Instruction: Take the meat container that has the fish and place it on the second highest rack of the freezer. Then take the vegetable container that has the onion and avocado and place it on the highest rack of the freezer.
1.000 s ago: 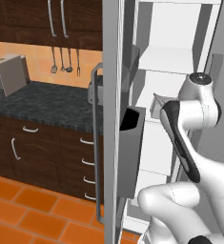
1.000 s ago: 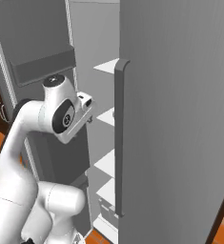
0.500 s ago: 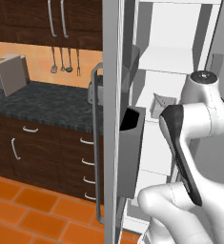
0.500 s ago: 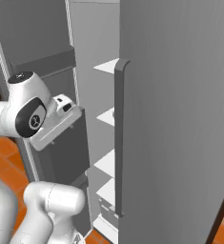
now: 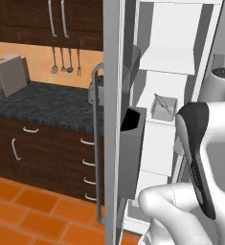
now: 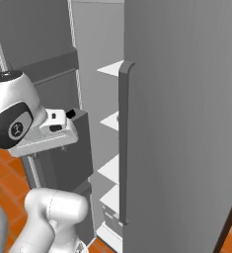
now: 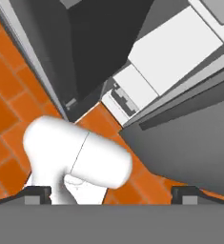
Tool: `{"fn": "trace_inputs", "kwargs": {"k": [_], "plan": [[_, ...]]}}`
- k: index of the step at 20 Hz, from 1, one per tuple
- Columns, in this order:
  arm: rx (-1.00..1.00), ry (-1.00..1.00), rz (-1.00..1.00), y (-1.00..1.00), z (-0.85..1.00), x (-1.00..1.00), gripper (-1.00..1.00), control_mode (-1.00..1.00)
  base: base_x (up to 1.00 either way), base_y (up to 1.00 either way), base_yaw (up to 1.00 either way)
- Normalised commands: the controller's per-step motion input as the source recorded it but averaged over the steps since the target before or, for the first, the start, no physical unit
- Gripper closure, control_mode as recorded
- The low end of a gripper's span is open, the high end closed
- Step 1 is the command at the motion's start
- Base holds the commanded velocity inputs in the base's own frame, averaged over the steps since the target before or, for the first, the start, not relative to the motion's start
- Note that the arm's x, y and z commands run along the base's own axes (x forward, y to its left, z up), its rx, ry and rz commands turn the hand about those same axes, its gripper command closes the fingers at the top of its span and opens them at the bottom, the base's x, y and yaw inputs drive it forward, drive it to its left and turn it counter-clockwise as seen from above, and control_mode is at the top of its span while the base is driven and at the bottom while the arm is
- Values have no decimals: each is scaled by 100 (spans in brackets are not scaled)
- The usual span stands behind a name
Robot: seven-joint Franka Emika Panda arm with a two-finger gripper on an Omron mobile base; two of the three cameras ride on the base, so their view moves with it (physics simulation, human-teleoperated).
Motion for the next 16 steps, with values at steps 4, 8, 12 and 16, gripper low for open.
{"fn": "trace_inputs", "kwargs": {"k": [4,8,12,16], "plan": [[12,-3,-50,16,0,-49,-100,-100,0,0,0],[1,-2,-25,11,13,0,-100,-100,0,0,0],[2,0,-3,-7,0,-8,-100,-100,0,0,0],[7,0,-13,0,0,-26,-100,-100,0,0,0]]}}
